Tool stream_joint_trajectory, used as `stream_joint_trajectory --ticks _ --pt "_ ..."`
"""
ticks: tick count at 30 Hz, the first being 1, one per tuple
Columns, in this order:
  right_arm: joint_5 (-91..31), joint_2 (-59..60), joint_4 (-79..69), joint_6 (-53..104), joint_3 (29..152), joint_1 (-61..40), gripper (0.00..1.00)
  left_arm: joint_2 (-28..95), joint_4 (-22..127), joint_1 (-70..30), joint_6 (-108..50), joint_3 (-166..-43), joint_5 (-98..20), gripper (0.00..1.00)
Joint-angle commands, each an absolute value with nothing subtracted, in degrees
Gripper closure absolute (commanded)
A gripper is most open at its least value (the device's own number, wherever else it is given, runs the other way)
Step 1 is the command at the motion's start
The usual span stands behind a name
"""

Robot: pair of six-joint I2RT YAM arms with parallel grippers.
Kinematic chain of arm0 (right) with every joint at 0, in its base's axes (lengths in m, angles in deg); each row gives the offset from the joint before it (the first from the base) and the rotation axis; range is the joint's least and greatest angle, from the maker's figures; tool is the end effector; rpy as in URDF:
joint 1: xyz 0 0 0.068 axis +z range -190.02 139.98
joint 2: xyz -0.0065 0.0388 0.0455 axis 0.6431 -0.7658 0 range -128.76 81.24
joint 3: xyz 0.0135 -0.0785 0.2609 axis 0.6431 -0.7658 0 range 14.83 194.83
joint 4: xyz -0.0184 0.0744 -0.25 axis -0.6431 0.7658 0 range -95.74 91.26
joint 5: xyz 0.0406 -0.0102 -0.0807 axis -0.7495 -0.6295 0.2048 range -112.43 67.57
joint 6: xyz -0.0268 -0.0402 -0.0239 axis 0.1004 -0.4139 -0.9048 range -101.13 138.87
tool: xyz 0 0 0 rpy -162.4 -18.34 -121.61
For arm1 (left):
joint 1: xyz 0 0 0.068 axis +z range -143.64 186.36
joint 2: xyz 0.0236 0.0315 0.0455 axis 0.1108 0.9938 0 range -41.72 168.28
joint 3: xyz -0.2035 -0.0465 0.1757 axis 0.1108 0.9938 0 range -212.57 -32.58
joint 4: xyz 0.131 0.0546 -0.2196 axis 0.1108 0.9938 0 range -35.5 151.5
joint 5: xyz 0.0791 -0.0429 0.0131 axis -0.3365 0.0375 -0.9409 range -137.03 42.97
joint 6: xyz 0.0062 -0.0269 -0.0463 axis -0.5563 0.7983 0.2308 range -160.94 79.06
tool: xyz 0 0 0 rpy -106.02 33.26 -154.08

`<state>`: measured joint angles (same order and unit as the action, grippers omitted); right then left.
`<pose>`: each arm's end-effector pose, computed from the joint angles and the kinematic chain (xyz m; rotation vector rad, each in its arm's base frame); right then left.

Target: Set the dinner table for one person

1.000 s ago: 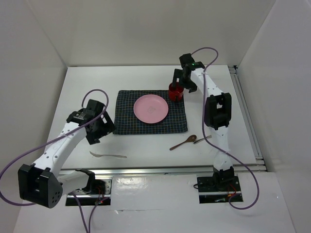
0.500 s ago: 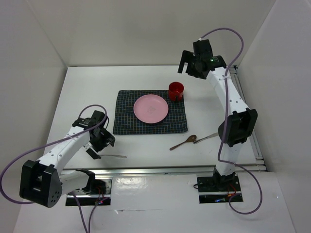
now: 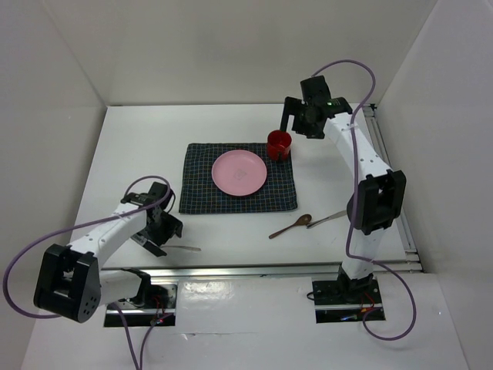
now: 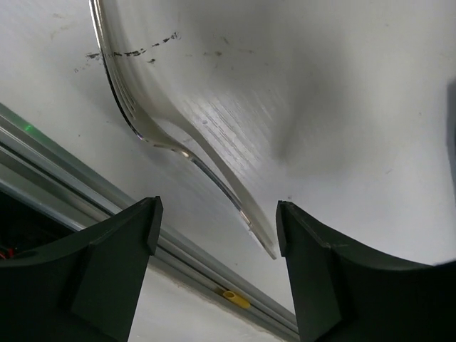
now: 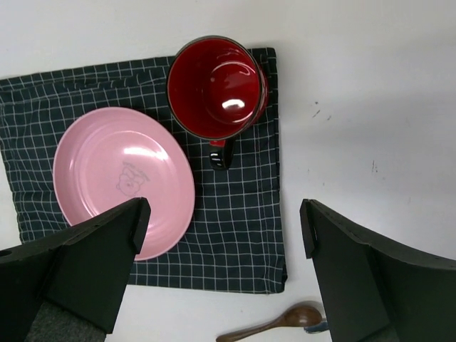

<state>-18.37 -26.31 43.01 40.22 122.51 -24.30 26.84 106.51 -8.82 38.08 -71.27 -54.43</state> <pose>0.4020 0.1106 0.3436 0.1513 2.4229 0.2099 0.1762 -0.0430 0.1811 -1.5715 2.4973 -0.0238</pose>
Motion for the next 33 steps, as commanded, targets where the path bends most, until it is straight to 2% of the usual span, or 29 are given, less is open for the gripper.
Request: stream_joint_trajectory --ticks 1,7,8,10,11,12,16,23,26,27,31,33 --pt "-18.73 -21.95 40.66 39.09 121.36 -23.76 0.00 28.41 103.46 -9.02 40.71 -69.75 -54.24 0.18" --pt "-19.35 -21.42 40.13 39.09 119.34 -23.76 0.00 31.32 100.64 -9.02 41.24 -69.75 -54.77 0.38" --pt "-19.35 -21.42 40.13 39.09 119.34 -23.76 0.00 31.32 100.64 -9.02 41.24 -69.75 -55.29 0.51" --pt "-19.35 -20.89 40.13 39.09 119.34 -23.76 0.00 31.94 101.16 -9.02 40.45 -70.54 -56.25 0.68" --pt "-19.87 -20.89 40.13 39.09 119.34 -23.76 0.00 31.94 101.95 -9.02 39.84 -71.07 -56.96 0.72" --pt "-19.88 -20.89 40.13 38.30 119.34 -23.76 0.02 31.33 103.00 -8.41 39.83 -72.20 -58.88 0.81" --pt "-19.09 -20.27 40.66 37.77 119.34 -23.76 0.02 26.51 107.23 -7.36 38.43 -74.32 -61.54 1.00" --pt "-19.09 -19.13 41.19 38.30 119.34 -23.76 0.02 21.39 109.96 -7.35 32.73 -82.92 -67.94 1.00" --pt "-19.09 -18.52 41.19 38.91 118.11 -23.76 0.02 22.43 99.11 -7.35 13.27 -87.32 -63.33 1.00" --pt "-18.56 -18.51 41.19 39.43 118.11 -23.76 0.02 24.01 96.27 -7.35 5.54 -88.98 -58.77 1.00" --pt "-18.56 -16.50 41.19 40.05 116.70 -23.76 0.02 42.51 100.28 -9.89 -5.13 -104.95 -56.62 1.00" --pt "-18.56 -16.49 41.19 40.05 116.17 -23.76 0.02 48.52 100.29 -10.68 -12.24 -109.02 -51.99 1.00"
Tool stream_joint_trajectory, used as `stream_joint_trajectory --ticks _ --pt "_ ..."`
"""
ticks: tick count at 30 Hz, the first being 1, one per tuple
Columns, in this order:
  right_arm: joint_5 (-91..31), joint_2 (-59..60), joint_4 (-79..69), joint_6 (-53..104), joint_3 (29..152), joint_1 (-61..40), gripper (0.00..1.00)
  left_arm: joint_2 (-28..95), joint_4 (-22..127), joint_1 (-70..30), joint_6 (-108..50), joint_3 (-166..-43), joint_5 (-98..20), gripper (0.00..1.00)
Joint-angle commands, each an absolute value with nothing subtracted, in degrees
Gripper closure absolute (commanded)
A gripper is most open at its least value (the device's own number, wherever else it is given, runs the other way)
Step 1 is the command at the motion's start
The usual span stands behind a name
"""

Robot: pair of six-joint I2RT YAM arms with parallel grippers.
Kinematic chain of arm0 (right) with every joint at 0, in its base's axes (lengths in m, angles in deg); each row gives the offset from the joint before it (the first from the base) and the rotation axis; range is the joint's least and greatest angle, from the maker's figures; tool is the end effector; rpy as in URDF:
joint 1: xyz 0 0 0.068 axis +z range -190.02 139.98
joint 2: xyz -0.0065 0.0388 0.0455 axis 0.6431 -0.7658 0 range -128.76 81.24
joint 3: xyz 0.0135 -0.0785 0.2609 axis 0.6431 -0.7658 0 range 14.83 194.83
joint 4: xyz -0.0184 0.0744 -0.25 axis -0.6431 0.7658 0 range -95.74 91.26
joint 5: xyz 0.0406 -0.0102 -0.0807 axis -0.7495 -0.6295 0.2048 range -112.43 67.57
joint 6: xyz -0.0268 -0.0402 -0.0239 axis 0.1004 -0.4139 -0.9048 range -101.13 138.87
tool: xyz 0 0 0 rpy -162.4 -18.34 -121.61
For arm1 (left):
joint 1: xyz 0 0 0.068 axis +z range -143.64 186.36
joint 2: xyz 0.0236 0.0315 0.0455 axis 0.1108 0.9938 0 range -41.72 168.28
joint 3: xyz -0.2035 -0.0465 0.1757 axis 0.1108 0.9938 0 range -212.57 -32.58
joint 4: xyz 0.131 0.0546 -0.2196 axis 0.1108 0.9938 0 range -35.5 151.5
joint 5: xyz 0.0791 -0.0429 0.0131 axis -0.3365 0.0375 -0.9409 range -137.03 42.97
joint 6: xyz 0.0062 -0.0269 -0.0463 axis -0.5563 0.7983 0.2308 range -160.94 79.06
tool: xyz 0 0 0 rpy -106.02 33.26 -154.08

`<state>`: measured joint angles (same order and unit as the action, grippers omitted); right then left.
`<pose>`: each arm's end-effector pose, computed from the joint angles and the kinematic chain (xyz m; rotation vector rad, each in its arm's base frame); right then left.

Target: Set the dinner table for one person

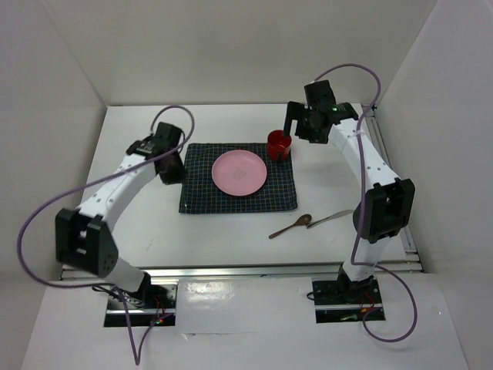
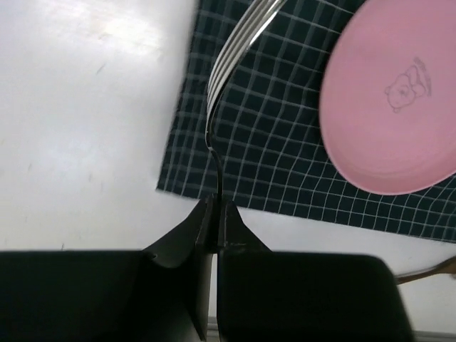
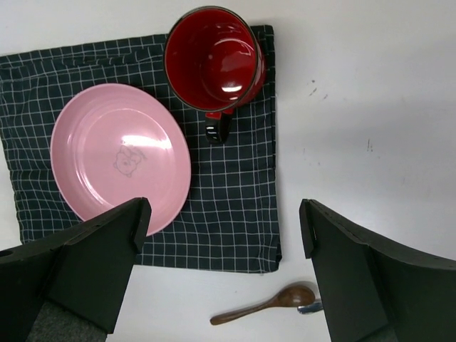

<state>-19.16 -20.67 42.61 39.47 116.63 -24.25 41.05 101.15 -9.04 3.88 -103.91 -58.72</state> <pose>0.3781 0.1047 0.3494 0.1282 2.4236 0.2215 0.2877 -0.0717 0.2934 -0.7216 2.4543 -0.1405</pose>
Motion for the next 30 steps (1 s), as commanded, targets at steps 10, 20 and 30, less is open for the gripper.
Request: stream_joint_trajectory --ticks 10,20,30 --pt "-14.60 -8.77 44.35 43.38 105.56 -23.15 0.00 73.92 105.20 -12.27 -18.00 -129.51 -54.67 1.00" --pt "-16.02 2.13 45.67 46.73 88.49 -24.73 0.00 80.28 105.22 -12.27 -16.68 -133.74 -55.74 1.00" --pt "-18.90 6.97 46.99 52.00 79.44 -24.73 0.00 80.19 103.20 -11.74 -11.06 -130.40 -55.66 1.00"
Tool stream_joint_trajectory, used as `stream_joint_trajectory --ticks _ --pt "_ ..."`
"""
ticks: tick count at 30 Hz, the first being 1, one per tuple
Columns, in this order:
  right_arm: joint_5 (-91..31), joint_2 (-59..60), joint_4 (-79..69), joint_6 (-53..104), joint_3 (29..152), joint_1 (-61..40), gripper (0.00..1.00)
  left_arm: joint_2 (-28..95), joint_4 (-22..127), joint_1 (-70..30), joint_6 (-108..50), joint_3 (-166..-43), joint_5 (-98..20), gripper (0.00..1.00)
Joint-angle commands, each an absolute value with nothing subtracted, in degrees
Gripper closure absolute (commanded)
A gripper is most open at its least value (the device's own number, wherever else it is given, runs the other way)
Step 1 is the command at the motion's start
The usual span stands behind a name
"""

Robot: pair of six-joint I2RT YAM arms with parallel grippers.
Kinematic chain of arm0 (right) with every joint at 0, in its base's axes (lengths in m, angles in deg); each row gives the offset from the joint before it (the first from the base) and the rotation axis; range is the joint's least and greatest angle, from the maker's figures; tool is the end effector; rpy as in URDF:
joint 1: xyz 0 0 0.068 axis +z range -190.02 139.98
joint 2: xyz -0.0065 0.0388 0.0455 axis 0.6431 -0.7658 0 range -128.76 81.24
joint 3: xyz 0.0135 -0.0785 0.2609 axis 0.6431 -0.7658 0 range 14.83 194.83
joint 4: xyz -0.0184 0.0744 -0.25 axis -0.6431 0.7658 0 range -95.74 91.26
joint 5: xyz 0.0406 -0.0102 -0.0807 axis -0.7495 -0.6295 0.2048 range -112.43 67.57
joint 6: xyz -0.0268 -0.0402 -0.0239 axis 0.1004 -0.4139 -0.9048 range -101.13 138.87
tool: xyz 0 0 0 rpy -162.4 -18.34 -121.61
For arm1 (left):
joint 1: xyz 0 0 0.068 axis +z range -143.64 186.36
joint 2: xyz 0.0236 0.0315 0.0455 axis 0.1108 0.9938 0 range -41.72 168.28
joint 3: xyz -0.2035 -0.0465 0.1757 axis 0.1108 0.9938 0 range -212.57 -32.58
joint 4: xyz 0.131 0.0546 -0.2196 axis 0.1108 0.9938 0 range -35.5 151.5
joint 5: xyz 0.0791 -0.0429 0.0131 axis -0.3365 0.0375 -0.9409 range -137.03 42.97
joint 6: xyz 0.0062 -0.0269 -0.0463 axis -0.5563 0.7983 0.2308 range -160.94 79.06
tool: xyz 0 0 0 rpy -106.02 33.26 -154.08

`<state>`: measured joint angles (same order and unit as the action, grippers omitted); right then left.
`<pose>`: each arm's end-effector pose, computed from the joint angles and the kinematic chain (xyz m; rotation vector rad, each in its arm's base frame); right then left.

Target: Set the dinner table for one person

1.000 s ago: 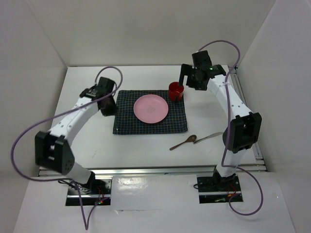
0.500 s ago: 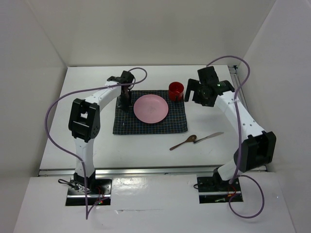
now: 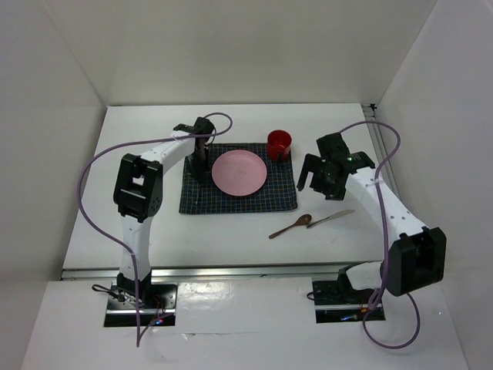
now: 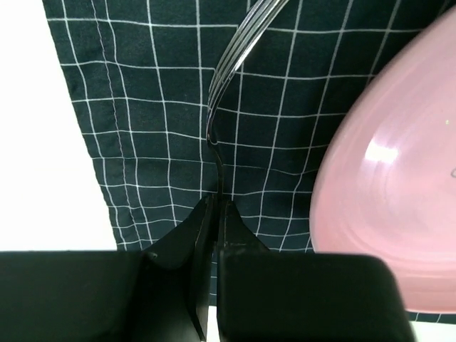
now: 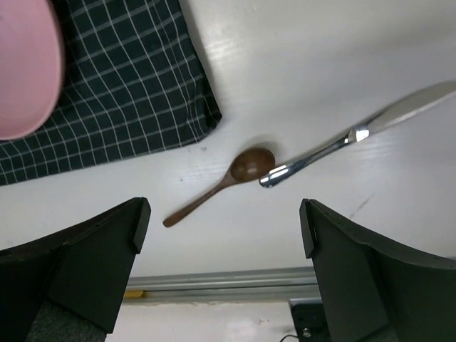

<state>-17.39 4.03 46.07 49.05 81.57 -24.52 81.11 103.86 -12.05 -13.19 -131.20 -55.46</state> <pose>0.2556 0.0677 0.2886 0.3680 2.6333 0.1468 0.4212 -0.1346 0.1850 -0.2595 2.8088 0.0314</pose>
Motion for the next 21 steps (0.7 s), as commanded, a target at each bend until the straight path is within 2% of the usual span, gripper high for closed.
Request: stream_joint_trajectory --ticks 1,5,6,8,9,11,16,21 --pt "-19.43 7.76 46.29 53.31 77.43 -24.73 0.00 80.89 103.19 -11.74 -11.06 -131.09 -55.65 1.00" --pt "-20.14 9.17 44.62 57.36 72.15 -24.73 0.00 81.95 104.60 -11.74 -10.53 -132.24 -55.65 0.76" --pt "-20.14 9.69 44.62 58.33 71.09 -24.73 0.00 81.95 104.60 -11.74 -10.53 -132.24 -55.65 0.63" --pt "-21.45 10.40 42.60 60.70 68.12 -24.04 0.05 80.46 104.60 -11.74 -10.01 -132.24 -55.65 0.52" --pt "-21.46 10.92 41.55 62.88 67.23 -24.03 0.09 78.97 104.60 -11.74 -10.00 -132.24 -55.13 0.41" --pt "-21.73 10.93 41.01 65.26 65.90 -21.40 0.12 77.30 105.29 -11.74 -10.00 -132.77 -55.12 0.30" --pt "-19.35 8.12 37.85 77.30 64.58 -11.14 0.13 70.98 108.81 -11.74 -11.67 -135.14 -54.59 0.27" --pt "-17.77 1.80 35.83 87.31 64.05 -7.68 0.13 62.55 109.43 -11.74 -11.15 -134.53 -55.21 0.27"
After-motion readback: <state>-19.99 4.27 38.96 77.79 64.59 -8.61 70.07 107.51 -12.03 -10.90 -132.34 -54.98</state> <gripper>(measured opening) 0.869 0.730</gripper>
